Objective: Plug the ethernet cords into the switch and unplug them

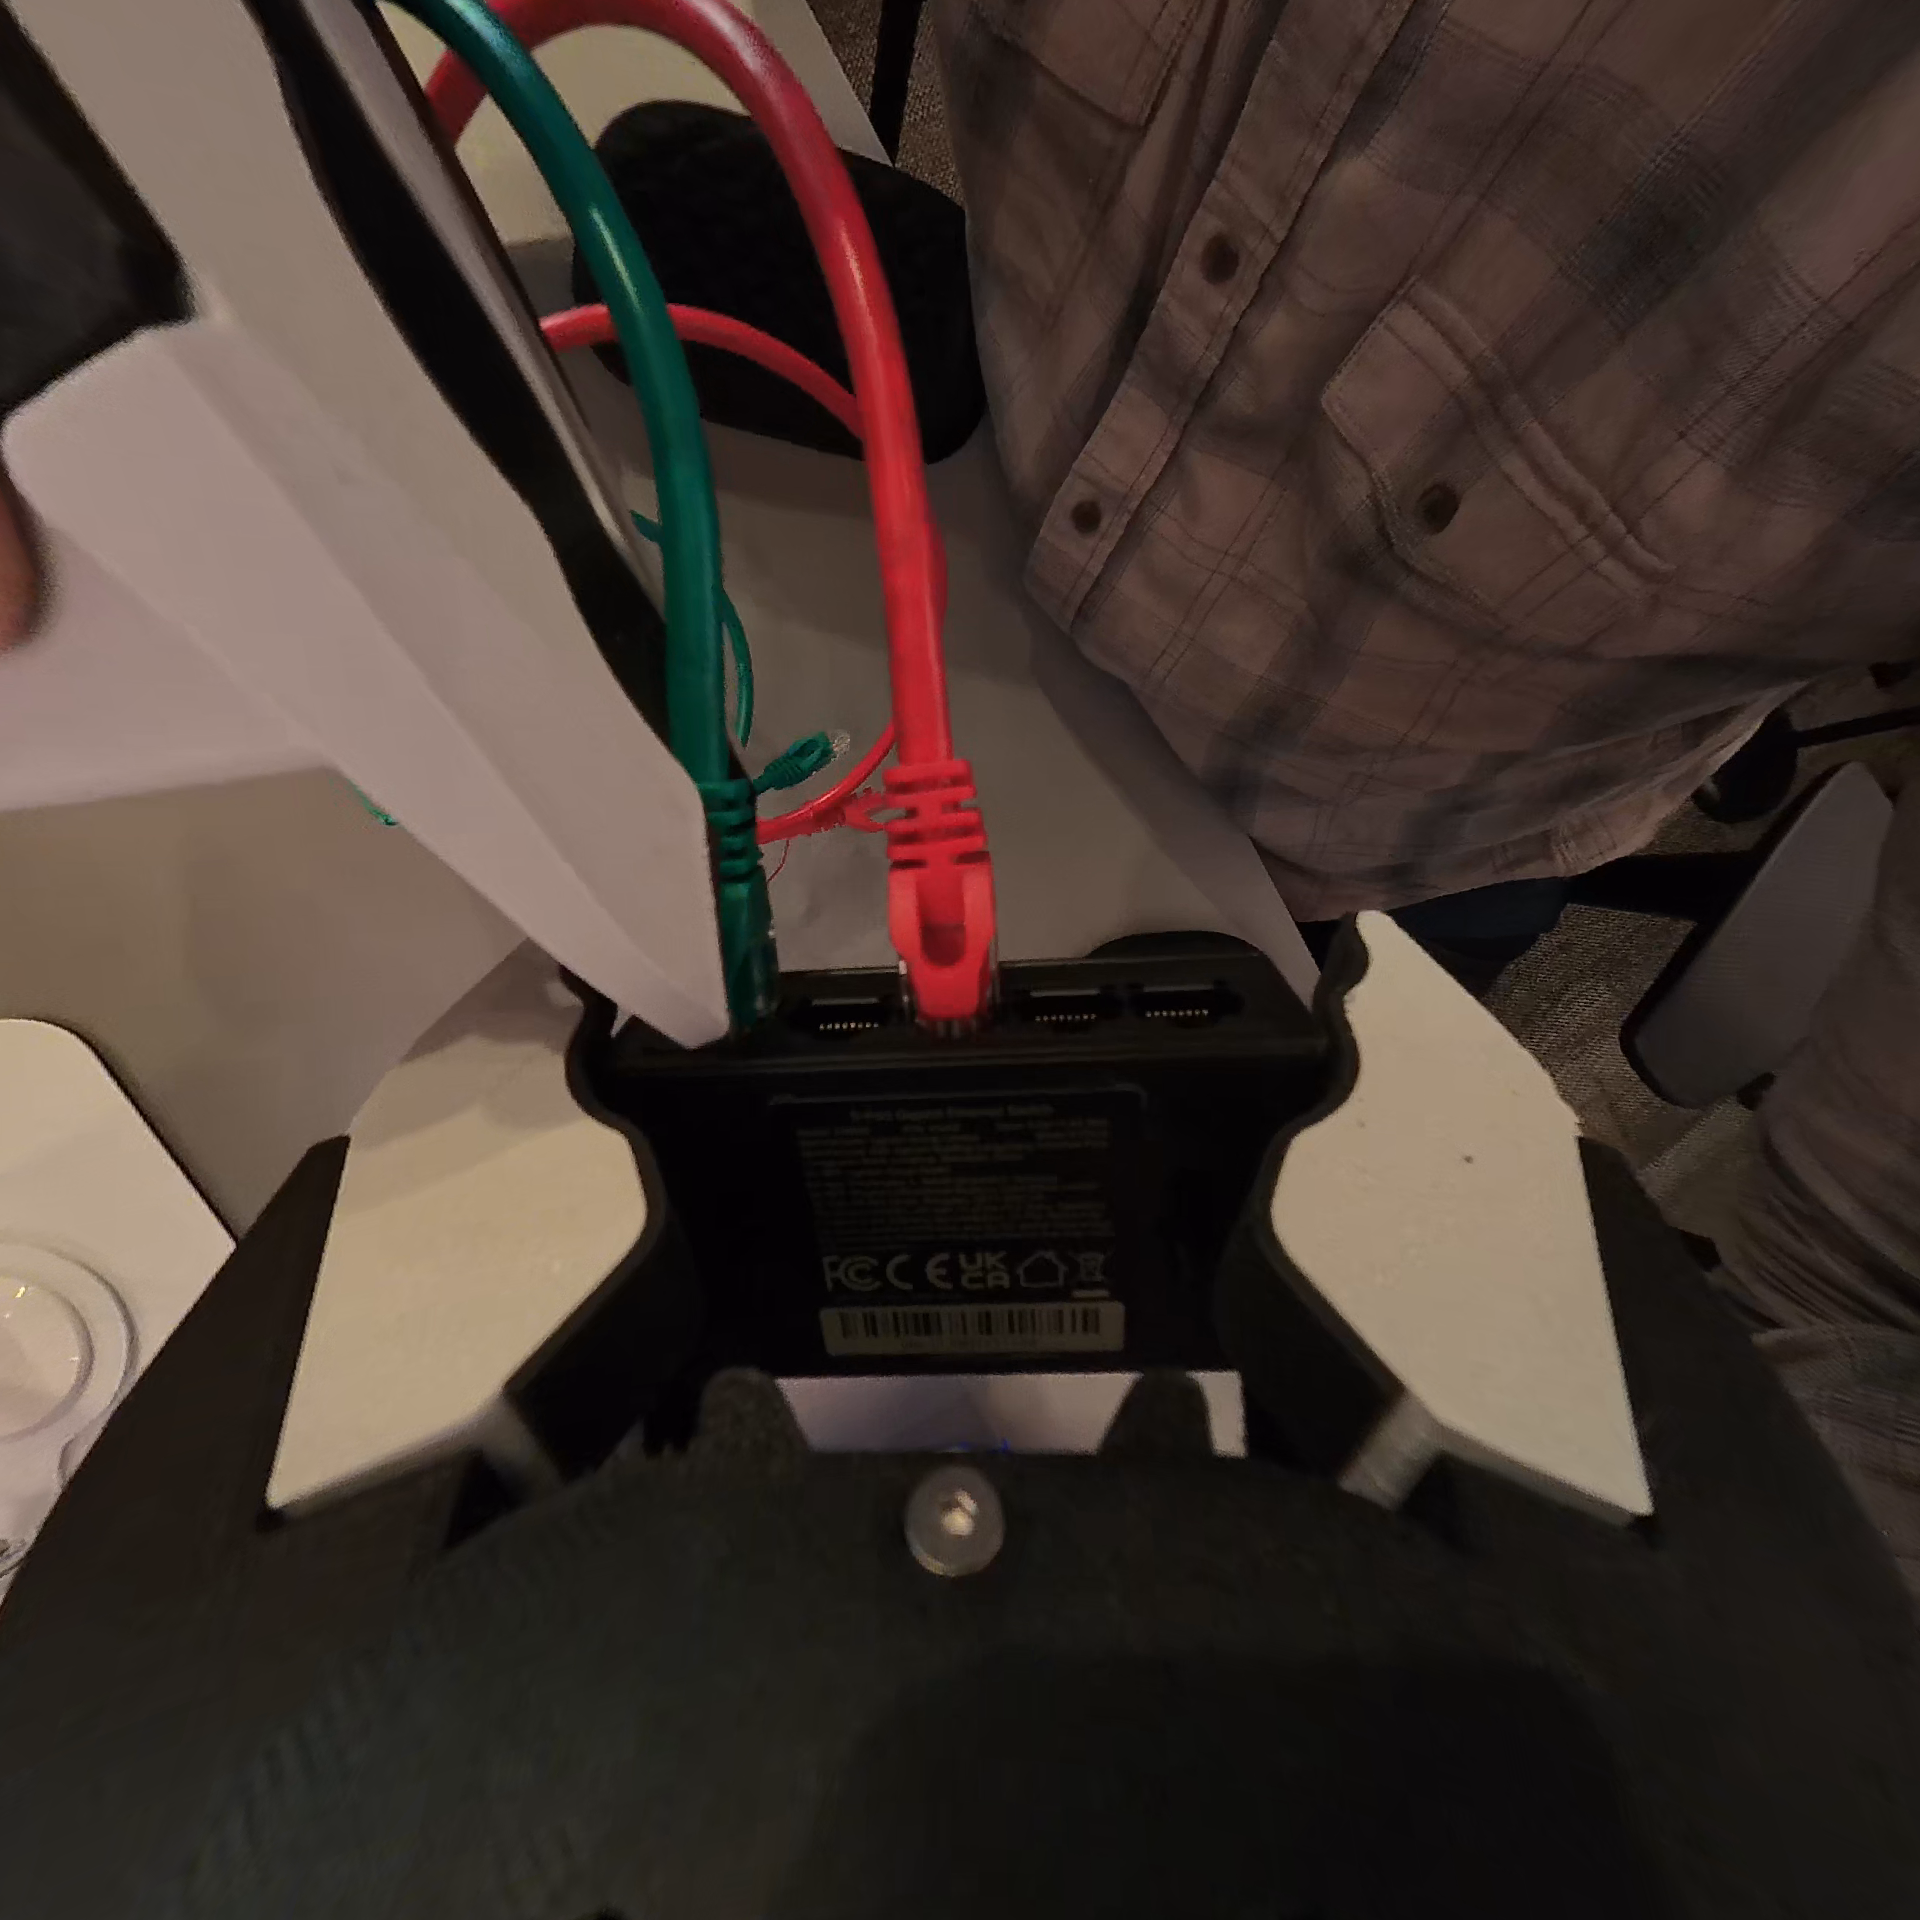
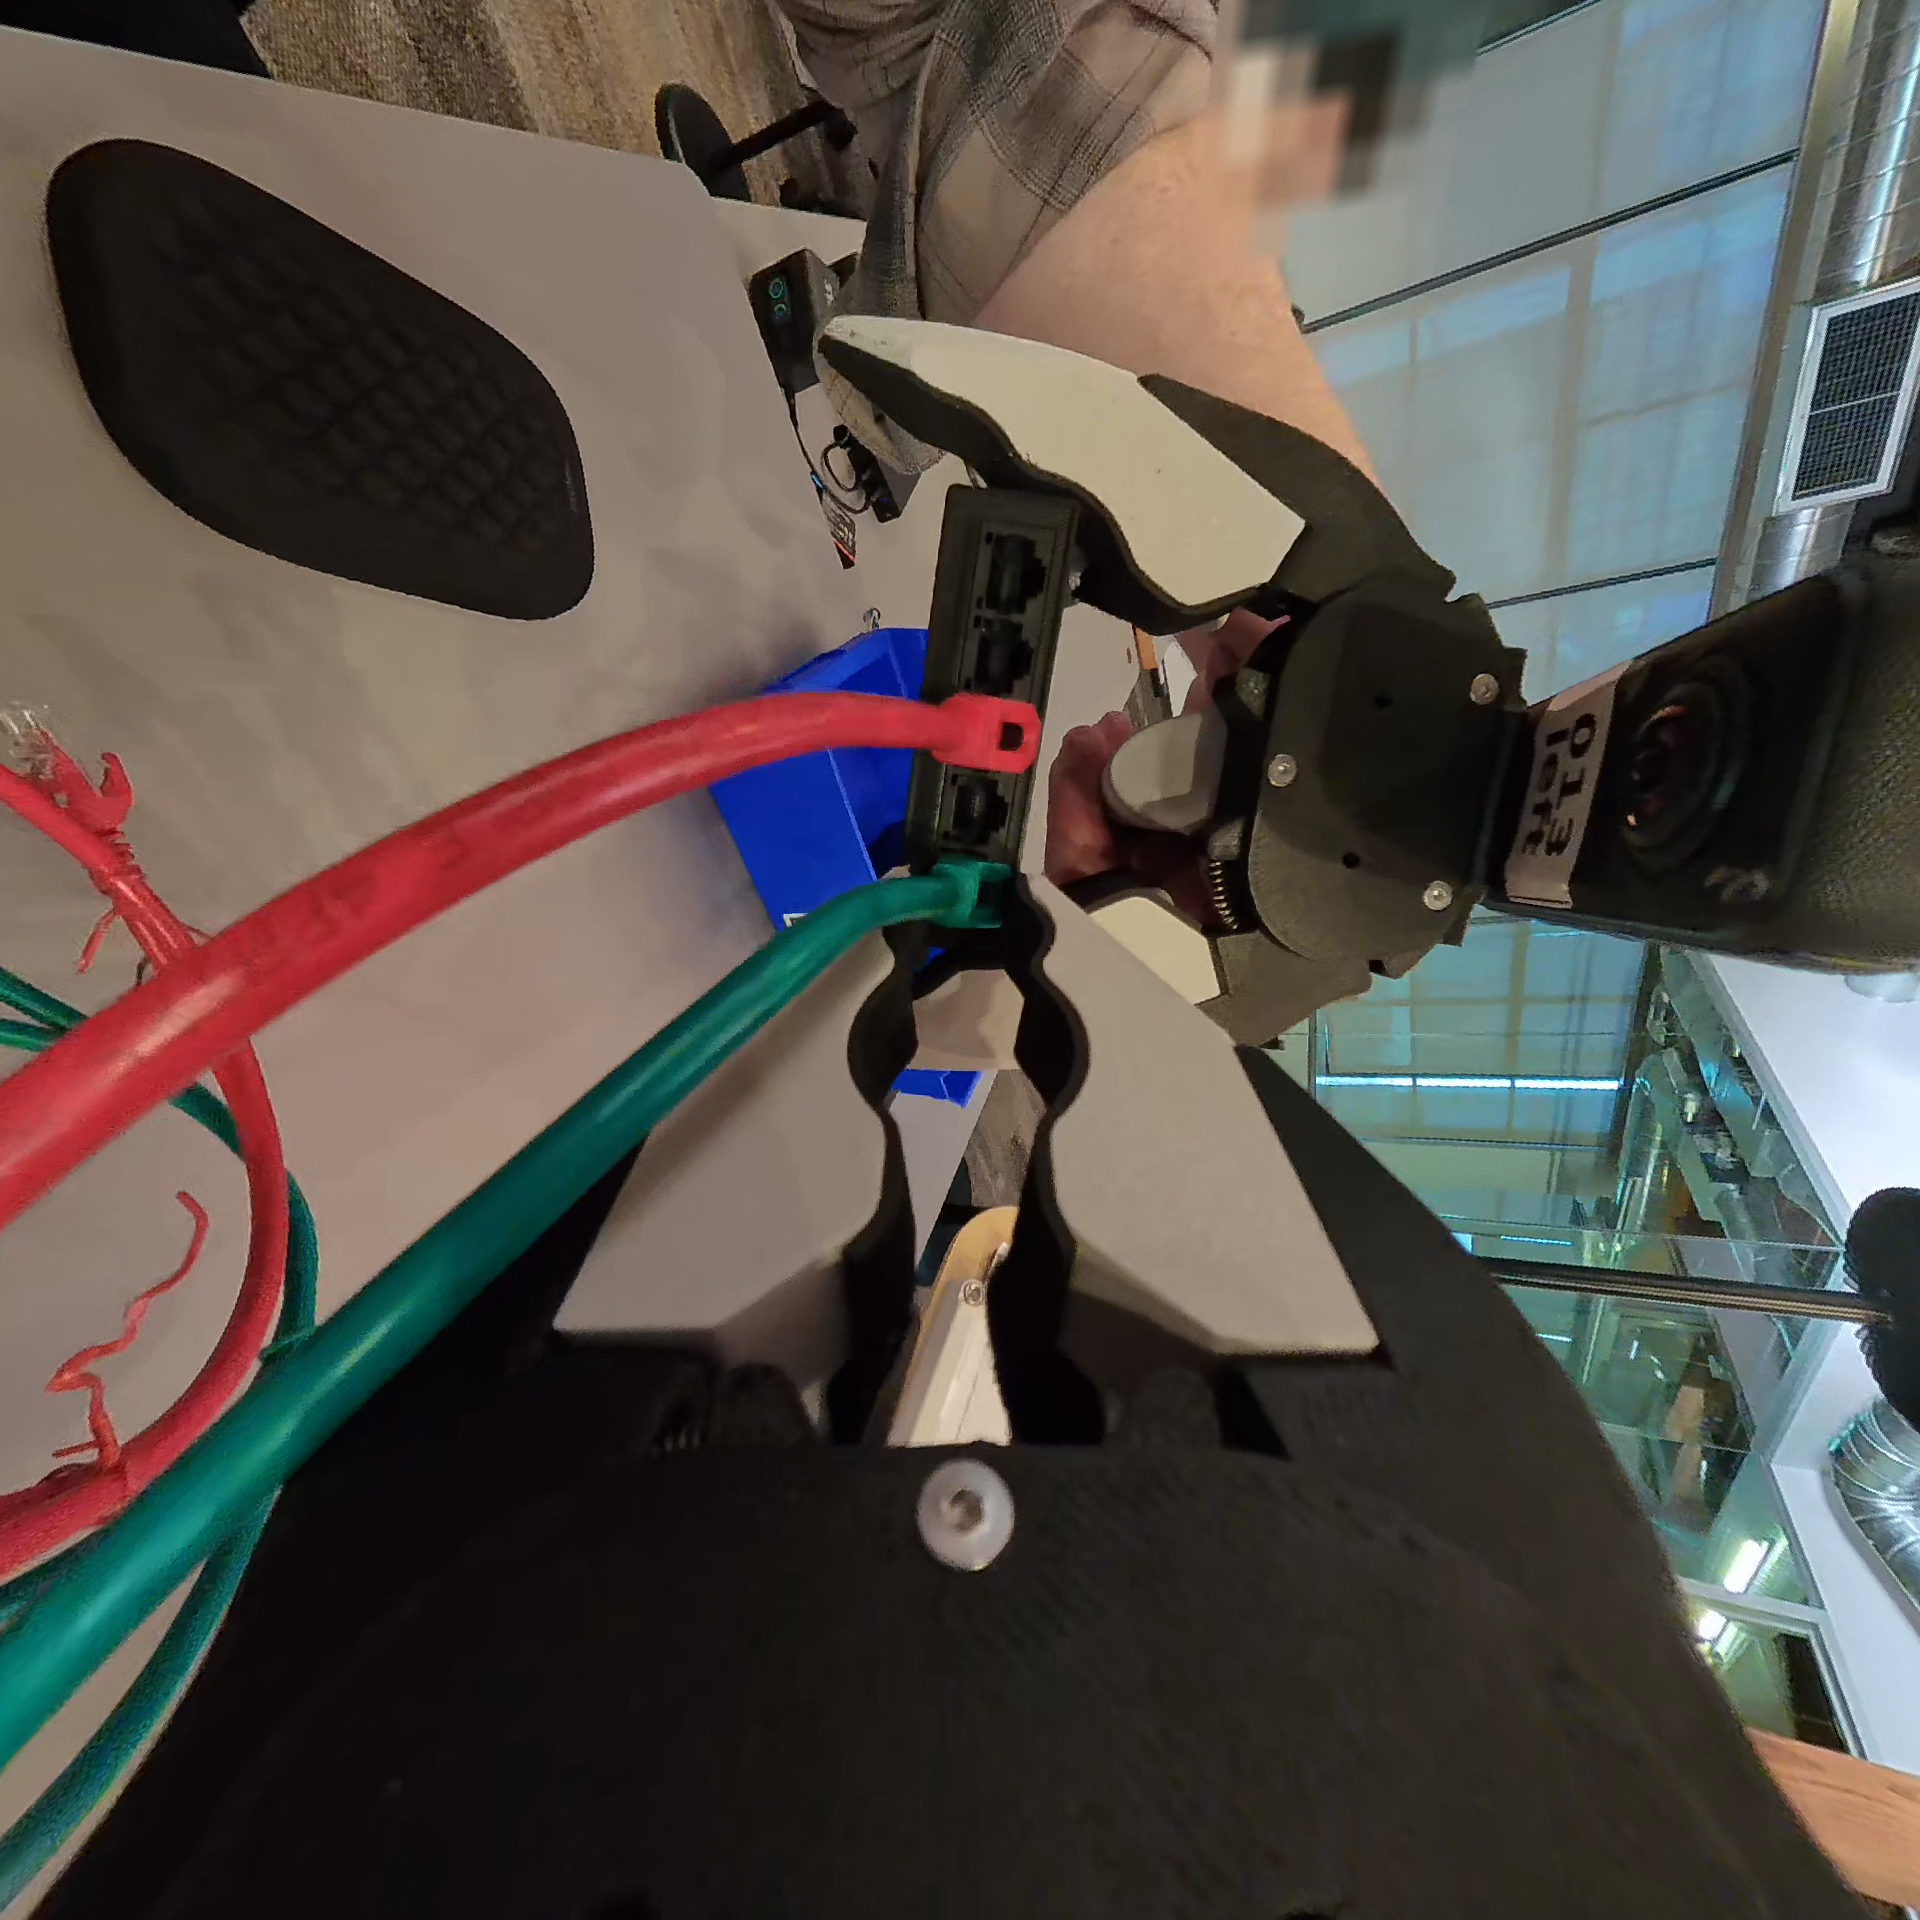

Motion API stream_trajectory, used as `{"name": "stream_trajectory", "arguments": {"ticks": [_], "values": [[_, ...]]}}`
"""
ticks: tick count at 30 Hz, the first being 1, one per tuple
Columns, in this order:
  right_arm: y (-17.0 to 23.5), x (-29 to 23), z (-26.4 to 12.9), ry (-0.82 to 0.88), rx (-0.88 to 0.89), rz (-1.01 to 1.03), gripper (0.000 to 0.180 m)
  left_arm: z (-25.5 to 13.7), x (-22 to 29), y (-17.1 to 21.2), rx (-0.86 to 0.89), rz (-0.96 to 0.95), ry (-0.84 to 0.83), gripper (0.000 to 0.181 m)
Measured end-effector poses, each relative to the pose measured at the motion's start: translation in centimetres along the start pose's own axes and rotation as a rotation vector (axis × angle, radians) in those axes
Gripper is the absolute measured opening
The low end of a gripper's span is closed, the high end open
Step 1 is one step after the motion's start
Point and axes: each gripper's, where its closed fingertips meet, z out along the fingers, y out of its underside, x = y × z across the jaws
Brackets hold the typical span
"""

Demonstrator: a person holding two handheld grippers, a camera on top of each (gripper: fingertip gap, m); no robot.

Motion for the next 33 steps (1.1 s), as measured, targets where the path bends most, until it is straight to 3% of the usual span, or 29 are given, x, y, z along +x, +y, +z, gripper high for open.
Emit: {"name": "stream_trajectory", "arguments": {"ticks": [16, 33], "values": [[0.0, -1.1, 0.0, -0.093, -0.028, 0.068, 0.011, 1.0, 0.2, -0.1, 0.047, 0.015, 0.039, 0.126], [0.4, -2.6, 0.2, -0.025, -0.142, 0.073, 0.009, 2.5, 0.1, -0.1, 0.103, 0.009, 0.052, 0.126]]}}
